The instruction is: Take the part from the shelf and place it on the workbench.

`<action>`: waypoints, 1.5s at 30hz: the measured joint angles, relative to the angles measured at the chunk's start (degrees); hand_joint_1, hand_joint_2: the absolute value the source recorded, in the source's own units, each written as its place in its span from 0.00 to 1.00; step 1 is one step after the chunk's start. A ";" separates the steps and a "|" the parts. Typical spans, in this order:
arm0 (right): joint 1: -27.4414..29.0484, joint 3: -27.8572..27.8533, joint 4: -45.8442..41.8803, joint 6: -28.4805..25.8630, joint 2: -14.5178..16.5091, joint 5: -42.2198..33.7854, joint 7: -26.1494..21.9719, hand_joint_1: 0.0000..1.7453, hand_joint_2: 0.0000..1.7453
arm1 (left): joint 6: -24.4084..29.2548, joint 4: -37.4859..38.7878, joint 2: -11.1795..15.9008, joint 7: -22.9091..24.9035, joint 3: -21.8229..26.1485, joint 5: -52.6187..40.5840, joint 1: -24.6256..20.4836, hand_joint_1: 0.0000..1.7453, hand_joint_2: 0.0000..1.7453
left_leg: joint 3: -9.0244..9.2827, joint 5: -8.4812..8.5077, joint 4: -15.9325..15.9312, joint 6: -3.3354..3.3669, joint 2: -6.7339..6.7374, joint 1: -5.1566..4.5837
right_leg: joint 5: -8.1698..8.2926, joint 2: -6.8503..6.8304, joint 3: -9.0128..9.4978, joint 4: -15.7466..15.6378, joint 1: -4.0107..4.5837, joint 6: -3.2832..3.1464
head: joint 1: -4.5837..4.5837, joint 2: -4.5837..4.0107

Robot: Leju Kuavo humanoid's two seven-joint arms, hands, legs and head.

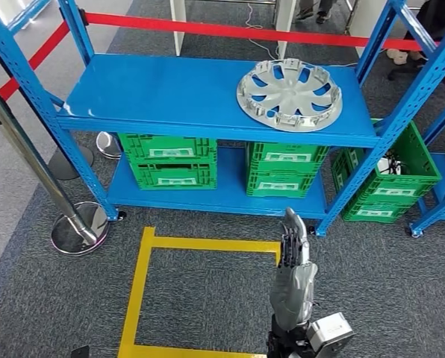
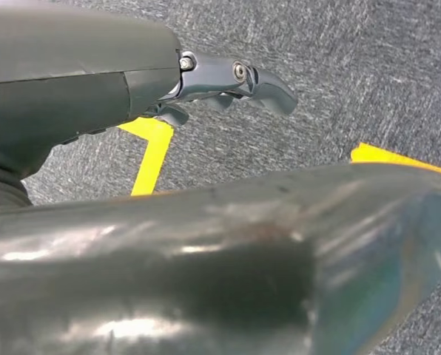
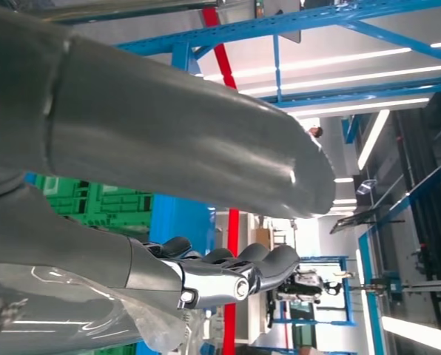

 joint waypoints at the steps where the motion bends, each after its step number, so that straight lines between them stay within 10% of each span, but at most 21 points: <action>1: 0.19 -0.05 -0.05 0.04 -0.03 -0.10 0.01 0.00 0.00 | -0.01 0.00 -0.05 0.00 -0.01 -0.04 -0.01 0.00 0.00 | 0.03 -0.13 0.01 0.24 0.01 -0.08 | -1.63 0.01 -2.12 4.09 0.01 0.08 | 0.08 0.00; 4: 1.05 -0.36 -0.27 0.05 -0.19 -0.23 0.04 0.00 0.00 | 0.01 0.00 -0.14 0.01 -0.01 -0.29 0.06 0.00 0.00 | 0.52 -0.61 0.04 0.47 -0.04 -0.37 | -1.23 0.00 -5.35 8.76 0.05 0.06 | 0.10 0.00; 8: 1.84 -0.64 -1.15 0.04 -0.23 -0.77 0.04 0.00 0.00 | 0.01 0.01 -0.29 0.10 -0.14 -0.75 0.06 0.00 0.00 | 1.85 -1.85 0.17 -0.10 -0.18 -0.71 | 5.35 -0.07 0.93 -4.65 0.37 -0.97 | 0.09 0.00; 13: 2.86 -0.96 -2.14 0.01 -0.25 -1.17 0.01 0.00 0.00 | 0.03 0.02 -0.31 0.26 -0.92 -0.89 -0.13 0.00 0.00 | 2.40 -3.19 0.94 -1.61 -0.01 -0.74 | 4.43 0.04 3.36 -7.17 0.23 -2.19 | -0.12 0.00; 17: 3.34 -1.23 -2.58 0.05 -0.25 -1.26 -0.02 0.00 0.00 | 0.04 0.03 -0.31 0.20 -1.11 -1.48 -0.11 0.00 0.00 | -4.72 -7.76 14.13 -2.78 0.02 -0.20 | 3.33 -0.21 5.18 -7.77 -0.10 -2.90 | -0.57 0.00; 20: 3.96 -1.49 -2.63 0.05 -0.25 -1.29 -0.01 0.00 0.00 | 0.07 0.04 -0.30 0.27 -1.19 -1.79 0.25 0.00 0.00 | -7.38 -4.48 15.28 -3.02 0.02 0.04 | 1.96 0.03 6.88 -7.76 -0.18 -2.67 | -0.60 0.00; 23: 4.17 -1.71 -2.68 0.04 -0.25 -1.26 0.00 0.00 0.00 | 0.11 0.12 -0.31 0.34 -1.26 -1.91 0.24 0.00 0.00 | -4.10 1.78 5.29 -2.66 0.05 -0.03 | 0.25 0.11 8.42 -7.79 -0.18 -1.78 | -0.70 -0.01; 28: 4.28 -1.86 -3.05 -0.01 -0.25 -1.24 -0.01 0.00 0.00 | 0.16 0.22 -0.37 0.45 -1.51 -2.14 0.26 0.00 0.00 | -1.98 0.14 1.62 -0.36 -0.10 -0.19 | -0.66 -0.06 9.55 -7.49 0.01 -0.22 | -0.44 -0.02; 34: 4.34 -1.91 -3.17 -0.02 -0.27 -0.60 0.01 0.00 0.00 | -0.31 0.22 -0.30 0.38 -2.01 -2.46 0.31 0.00 0.00 | 1.46 -2.76 1.32 0.83 -0.24 -0.52 | -5.54 -0.10 -2.58 9.02 0.17 -0.09 | 0.27 -0.01; 39: 4.25 -1.86 -2.92 -0.02 -0.27 0.37 0.06 0.00 0.00 | -0.78 0.30 -0.18 0.26 -2.14 -2.20 0.41 0.00 0.00 | 5.96 -6.38 1.09 0.51 -0.39 -0.88 | 4.86 -0.16 -2.25 -2.28 0.95 -1.76 | 0.14 0.00; 45: 4.15 -1.62 -2.73 -0.10 -0.25 0.47 0.02 0.00 0.00 | -0.81 0.37 -0.13 0.43 -2.38 -2.49 -0.04 0.00 0.00 | 6.68 -6.71 5.55 -1.46 -0.03 -0.67 | 3.80 0.01 2.85 -5.63 0.87 -3.49 | -0.27 0.01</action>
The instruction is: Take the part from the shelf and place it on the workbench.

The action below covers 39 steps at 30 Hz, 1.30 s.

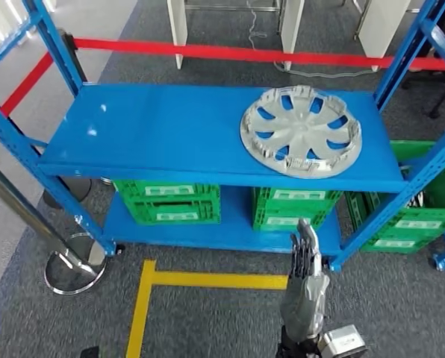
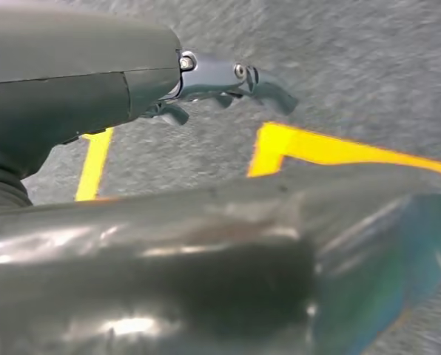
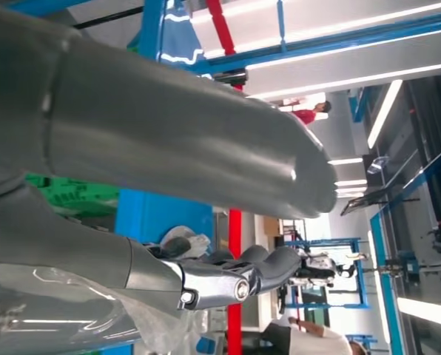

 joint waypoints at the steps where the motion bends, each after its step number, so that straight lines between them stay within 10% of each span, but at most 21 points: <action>1: -0.01 0.08 0.02 -0.01 0.01 -0.21 0.00 0.00 0.00 | 0.02 0.00 0.04 0.10 -0.01 -0.06 -0.13 0.00 0.00 | -2.00 -0.56 3.38 -0.32 0.05 0.11 | -0.50 -0.08 1.11 -0.47 -0.13 -0.15 | -0.11 0.00; 5: -0.05 0.17 0.43 0.08 0.01 -0.68 0.02 0.00 0.00 | 0.21 0.00 0.33 0.68 -0.01 0.28 0.18 0.00 0.00 | -10.12 -5.02 10.18 -1.20 0.04 0.54 | -3.04 0.25 5.10 -1.46 -0.33 -0.16 | -0.23 -0.01; 10: -0.50 0.27 1.13 0.15 0.00 -0.61 0.05 0.00 0.00 | 0.60 0.17 0.79 1.77 -0.02 0.01 0.38 0.00 0.00 | -10.89 7.05 -0.95 -0.12 0.16 0.19 | -6.40 0.53 9.32 -1.52 -0.21 0.74 | -0.29 -0.01; 14: -1.15 0.33 1.36 0.28 -0.02 -0.61 0.04 0.00 0.00 | 0.64 0.26 0.81 2.43 -0.07 -0.55 -0.04 0.00 0.00 | -10.53 8.35 -1.90 1.44 0.12 0.12 | -7.75 0.54 10.11 -2.09 -0.14 2.15 | -0.28 -0.01; 16: -1.67 0.34 1.53 0.49 -0.02 -0.59 0.03 0.00 0.00 | 0.62 0.26 0.80 2.57 -0.10 -0.94 -0.38 0.00 0.00 | -10.12 8.51 -2.83 1.92 0.10 0.41 | -9.57 0.36 7.96 1.37 -0.22 2.68 | -0.13 -0.01; 19: -2.44 0.35 2.28 0.95 -0.03 0.32 0.07 0.00 0.00 | 0.25 0.26 0.77 2.81 -0.33 -1.78 -0.40 0.00 0.00 | -9.91 8.02 -3.05 2.28 0.08 0.40 | -12.41 0.30 0.01 12.06 -0.30 3.17 | 0.00 -0.01; 20: -2.82 0.38 2.60 1.16 -0.04 0.91 0.12 0.00 0.00 | 0.06 0.26 0.79 2.90 -0.48 -2.10 -0.35 0.00 0.00 | -9.73 7.76 -3.05 2.32 0.04 0.40 | -11.58 0.30 -1.94 13.52 -0.31 3.22 | 0.01 -0.01; 24: -5.23 0.72 3.83 1.82 -0.08 3.36 0.60 0.00 1.00 | -0.46 0.27 0.82 3.08 -1.46 -3.29 -0.40 0.00 0.00 | -8.11 6.53 -3.03 1.86 -0.22 0.30 | -1.78 0.27 -0.89 3.51 -0.31 2.93 | -0.01 -0.01; 30: -13.64 1.65 8.06 2.11 -0.10 11.86 5.27 0.00 1.00 | -2.23 0.28 0.89 2.92 -3.54 -5.91 -0.90 0.00 0.00 | -8.24 5.73 -2.36 0.03 -0.05 0.14 | -0.06 0.58 0.42 0.01 -0.44 1.09 | -0.07 -0.01; 35: -23.76 2.34 15.28 -0.28 -0.10 17.11 9.96 0.00 1.00 | -3.04 0.28 0.80 3.85 -5.26 -7.78 -1.52 0.00 0.00 | -15.56 0.30 12.13 -0.79 0.00 0.33 | -0.12 0.30 0.73 -0.16 -0.56 0.41 | -0.15 -0.01; 39: -33.17 2.54 22.70 -1.35 -0.08 22.02 15.79 0.00 1.00 | -3.34 0.28 0.76 6.28 -6.82 -9.74 -2.24 0.00 0.00 | -12.45 7.85 2.57 0.04 0.03 0.16 | -0.49 0.50 1.32 -0.15 -0.42 0.53 | -0.18 -0.01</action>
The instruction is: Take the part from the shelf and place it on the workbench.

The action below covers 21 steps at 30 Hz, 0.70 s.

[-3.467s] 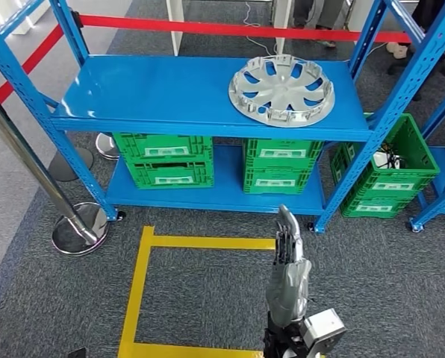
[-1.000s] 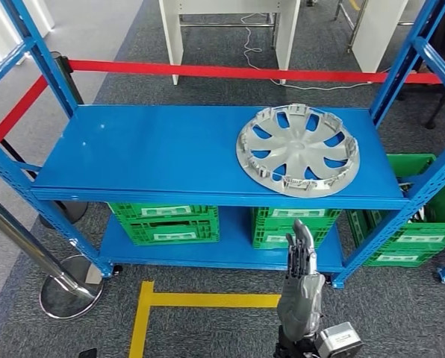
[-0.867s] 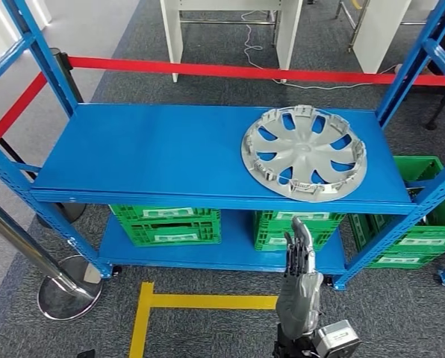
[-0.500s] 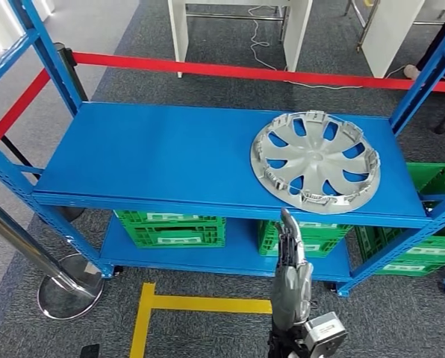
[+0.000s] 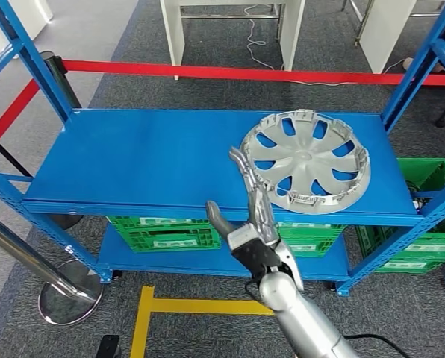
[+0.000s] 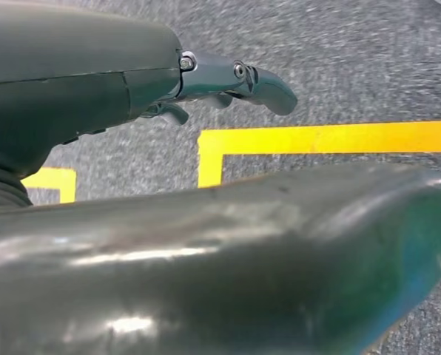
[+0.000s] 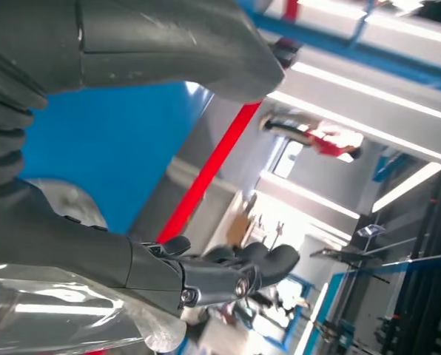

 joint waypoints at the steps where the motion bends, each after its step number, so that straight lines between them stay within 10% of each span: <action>1: -2.91 0.10 2.67 -0.17 -0.01 2.26 2.09 0.00 1.00 | -0.07 0.00 -0.01 0.61 -0.40 -0.49 -0.28 0.00 0.00 | 1.24 1.14 -3.15 0.34 0.02 -0.12 | -0.09 0.07 -0.01 0.02 0.08 0.18 | 0.01 0.00; 6: -15.73 0.88 16.45 -1.10 -0.02 12.28 9.87 0.00 1.00 | -0.55 0.00 -0.12 2.38 -2.07 -1.90 -1.11 0.00 0.00 | 2.13 1.28 -6.51 1.51 -0.15 -0.04 | -0.53 -0.08 -1.00 0.27 0.14 1.62 | 0.07 0.00; 10: -19.72 1.21 22.46 -1.86 -0.06 13.91 10.90 0.00 1.00 | -0.67 0.01 -0.41 2.54 -2.71 -1.95 -1.27 0.00 0.00 | 2.39 1.27 -7.00 2.30 -0.13 0.29 | -5.37 -0.19 -7.62 12.04 -0.01 2.50 | 0.44 0.00; 12: -20.18 1.43 24.48 -2.69 -0.14 15.76 12.24 0.00 1.00 | -0.64 0.01 -0.44 2.57 -3.08 -2.08 -1.22 0.00 0.00 | 2.51 1.06 -6.97 2.38 -0.17 0.30 | -5.21 -0.20 -10.49 15.72 -0.11 2.75 | 0.48 0.00; 16: -23.19 2.46 30.13 -3.70 -0.29 24.37 17.67 0.00 1.00 | 0.72 0.01 -0.52 2.62 -3.69 -3.61 -1.40 0.00 0.00 | 3.23 0.26 -6.75 1.75 -0.27 0.17 | 2.98 -0.36 -6.11 3.50 -0.26 2.57 | 0.44 0.00; 21: -26.29 3.25 37.43 0.13 -0.64 28.10 19.28 0.00 1.00 | 1.40 0.02 -0.44 2.46 -4.26 -3.82 -1.67 0.00 0.00 | 3.17 -0.02 -6.53 0.70 -0.27 0.02 | 3.20 -0.23 -4.16 -0.11 -0.08 1.17 | 0.37 0.00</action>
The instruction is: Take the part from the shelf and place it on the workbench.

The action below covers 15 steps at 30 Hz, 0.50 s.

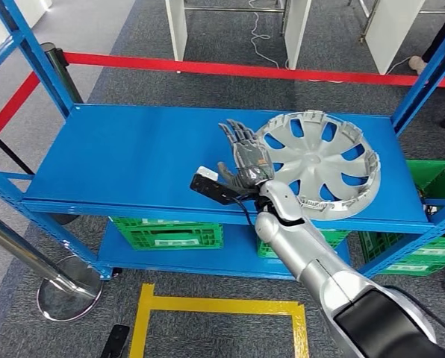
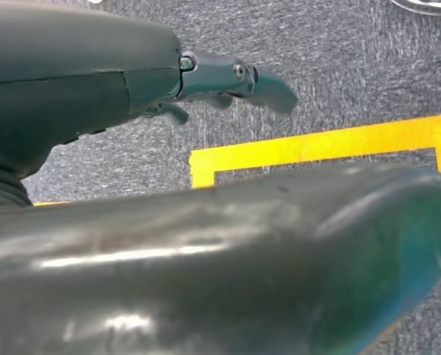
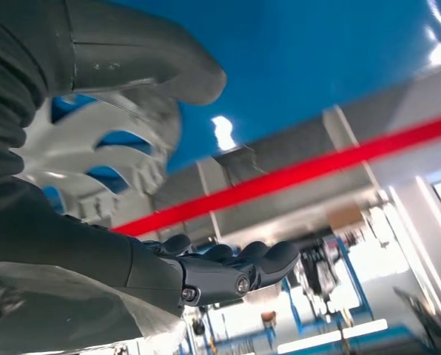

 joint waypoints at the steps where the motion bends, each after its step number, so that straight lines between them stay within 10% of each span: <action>1: -0.15 0.05 0.46 0.34 -0.02 0.13 0.04 0.00 1.00 | 0.02 0.00 0.02 -0.01 -0.04 0.01 -0.01 0.00 0.00 | 0.04 -0.09 0.04 -0.12 0.00 0.01 | 0.03 0.01 0.06 -0.09 -0.08 -0.13 | -0.01 0.00; 9: -0.64 0.22 1.67 1.06 -0.02 0.60 0.40 0.00 1.00 | 0.07 -0.01 0.10 -0.19 -0.14 0.03 -0.03 0.00 0.00 | -0.52 -1.15 1.43 -0.50 0.07 0.05 | -0.01 -0.04 0.42 -0.23 -0.30 -0.52 | -0.16 0.00; 11: -1.50 0.51 4.23 2.03 -0.19 1.16 1.51 0.00 1.00 | 0.07 -0.01 0.13 -0.57 -0.35 -0.07 0.08 0.00 0.00 | -4.11 -3.37 8.38 -0.94 0.15 0.22 | -0.35 -0.04 0.90 -0.25 -0.32 -1.00 | -0.43 0.00; 14: -2.59 1.07 8.05 4.13 -0.86 3.91 5.51 0.00 1.00 | 0.01 0.00 0.16 -0.85 -0.50 -0.40 0.25 0.00 0.00 | -3.13 0.44 3.48 -0.16 0.08 0.08 | -1.14 0.29 1.58 -0.26 -0.01 -0.32 | -0.45 0.00; 15: -2.78 1.17 8.48 4.83 -1.03 4.62 6.55 0.00 0.75 | 0.02 0.00 0.18 -0.86 -0.50 -0.41 0.25 0.00 0.00 | -1.71 1.49 0.24 0.24 0.05 0.06 | -1.33 0.34 1.65 -0.30 0.07 0.16 | -0.44 0.00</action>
